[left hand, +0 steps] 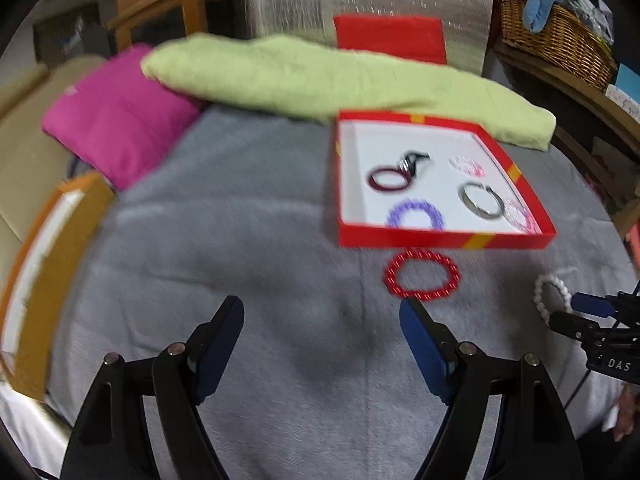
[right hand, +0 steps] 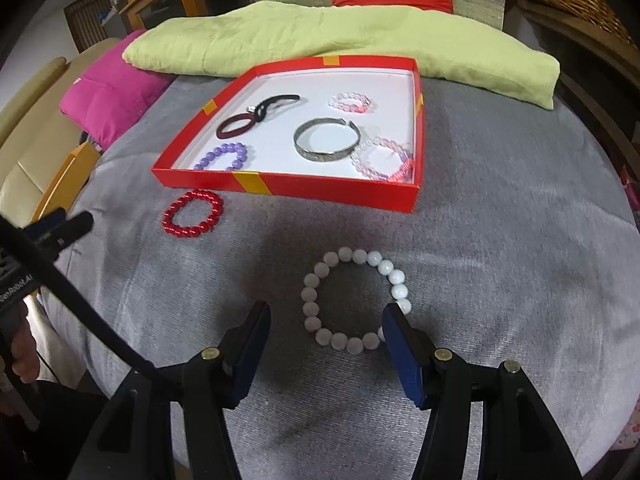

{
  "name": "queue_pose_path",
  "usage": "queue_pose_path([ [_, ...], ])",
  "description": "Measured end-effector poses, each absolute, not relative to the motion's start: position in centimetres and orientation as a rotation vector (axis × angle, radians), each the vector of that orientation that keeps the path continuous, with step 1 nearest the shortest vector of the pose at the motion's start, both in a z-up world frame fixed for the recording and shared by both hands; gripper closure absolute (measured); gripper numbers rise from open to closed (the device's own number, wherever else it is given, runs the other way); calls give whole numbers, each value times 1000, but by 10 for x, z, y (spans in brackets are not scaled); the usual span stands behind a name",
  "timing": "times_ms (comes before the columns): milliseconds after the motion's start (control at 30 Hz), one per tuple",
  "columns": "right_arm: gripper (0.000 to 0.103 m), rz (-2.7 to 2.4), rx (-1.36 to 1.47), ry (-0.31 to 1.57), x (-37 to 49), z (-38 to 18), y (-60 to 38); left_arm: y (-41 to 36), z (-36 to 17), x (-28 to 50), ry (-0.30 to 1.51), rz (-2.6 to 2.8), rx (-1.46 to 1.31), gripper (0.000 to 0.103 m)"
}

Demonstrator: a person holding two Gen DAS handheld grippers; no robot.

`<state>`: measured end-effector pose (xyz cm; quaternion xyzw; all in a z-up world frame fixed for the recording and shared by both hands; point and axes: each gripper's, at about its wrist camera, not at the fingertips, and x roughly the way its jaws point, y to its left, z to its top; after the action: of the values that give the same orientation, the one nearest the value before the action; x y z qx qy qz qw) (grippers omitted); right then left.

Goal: Organize jewelry
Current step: 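Move the left tool to the red bead bracelet while the right tool approaches the white pearl bracelet, then grasp the red bead bracelet with the left tool while the right tool grasps the white pearl bracelet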

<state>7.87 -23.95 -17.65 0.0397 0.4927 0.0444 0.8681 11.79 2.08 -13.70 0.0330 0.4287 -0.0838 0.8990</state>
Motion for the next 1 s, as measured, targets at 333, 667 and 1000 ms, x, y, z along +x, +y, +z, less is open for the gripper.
queue_pose_path([
  [333, 41, 76, 124, 1022, 77, -178, -256, 3, -156, 128, 931, -217, 65, 22],
  [667, 64, 31, 145, 1038, 88, -190, -266, -23, -167, 156, 964, -276, 69, 31],
  [1000, 93, 31, -16, 980, 85, -185, -247, -23, -186, 170, 1039, -360, -32, 94],
])
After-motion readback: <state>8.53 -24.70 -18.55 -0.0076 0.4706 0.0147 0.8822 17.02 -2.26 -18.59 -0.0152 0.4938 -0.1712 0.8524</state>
